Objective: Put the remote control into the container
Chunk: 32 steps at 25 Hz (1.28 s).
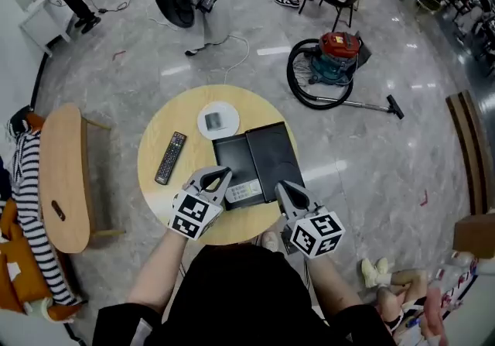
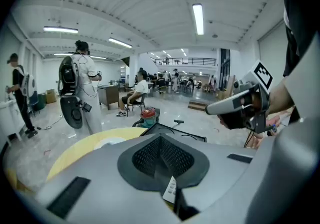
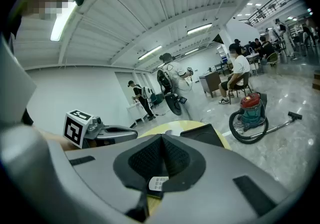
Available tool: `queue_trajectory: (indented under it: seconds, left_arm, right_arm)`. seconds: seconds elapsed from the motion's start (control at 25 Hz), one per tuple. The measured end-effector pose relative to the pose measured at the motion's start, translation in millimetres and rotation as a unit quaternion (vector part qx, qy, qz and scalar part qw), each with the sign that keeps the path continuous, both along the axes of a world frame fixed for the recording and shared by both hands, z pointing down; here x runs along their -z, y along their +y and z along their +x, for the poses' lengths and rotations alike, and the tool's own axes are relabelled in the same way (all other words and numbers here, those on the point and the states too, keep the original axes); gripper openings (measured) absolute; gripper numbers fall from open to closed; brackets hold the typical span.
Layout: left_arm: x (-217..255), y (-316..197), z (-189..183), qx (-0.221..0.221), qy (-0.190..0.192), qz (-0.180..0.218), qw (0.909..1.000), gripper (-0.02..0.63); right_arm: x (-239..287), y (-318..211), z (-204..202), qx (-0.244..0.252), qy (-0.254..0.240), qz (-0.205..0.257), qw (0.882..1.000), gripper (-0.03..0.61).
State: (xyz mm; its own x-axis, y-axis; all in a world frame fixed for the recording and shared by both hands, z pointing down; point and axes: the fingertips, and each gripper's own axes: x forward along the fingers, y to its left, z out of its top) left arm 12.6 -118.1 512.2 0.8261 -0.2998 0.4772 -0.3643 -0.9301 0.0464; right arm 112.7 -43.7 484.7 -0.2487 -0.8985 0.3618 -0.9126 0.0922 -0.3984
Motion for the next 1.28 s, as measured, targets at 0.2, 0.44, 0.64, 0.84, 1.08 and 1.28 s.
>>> queue_trajectory:
  seconds: [0.2, 0.44, 0.64, 0.84, 1.08, 1.28]
  left_arm:
    - [29.9, -9.5, -34.3, 0.055, 0.038, 0.015, 0.9976, 0.006]
    - [59.5, -18.7, -87.7, 0.136, 0.106, 0.032, 0.9845, 0.006]
    - [55.4, -18.2, -110.7, 0.168, 0.125, 0.015, 0.9778, 0.005]
    - [59.6, -16.4, -113.3, 0.187, 0.137, 0.014, 0.9727, 0.006]
    - [60.2, -22.2, -125.7, 0.21, 0.143, 0.007, 0.9672, 0.006]
    - [52.9, -22.8, -129.9, 0.215, 0.129, 0.005, 0.968, 0.006]
  right_arm:
    - [8.5, -13.2, -16.8, 0.033, 0.021, 0.02, 0.999, 0.006]
    - [14.3, -16.3, -12.3, 0.03, 0.04, 0.048, 0.998, 0.006]
    - [17.1, -21.1, -9.0, 0.03, 0.037, 0.05, 0.998, 0.006]
    - [23.6, -25.2, -14.4, 0.045, 0.037, 0.055, 0.997, 0.006]
    - [24.6, -28.5, -20.0, 0.061, 0.036, 0.056, 0.996, 0.006]
    - [26.2, -30.3, -29.0, 0.076, 0.037, 0.055, 0.995, 0.006]
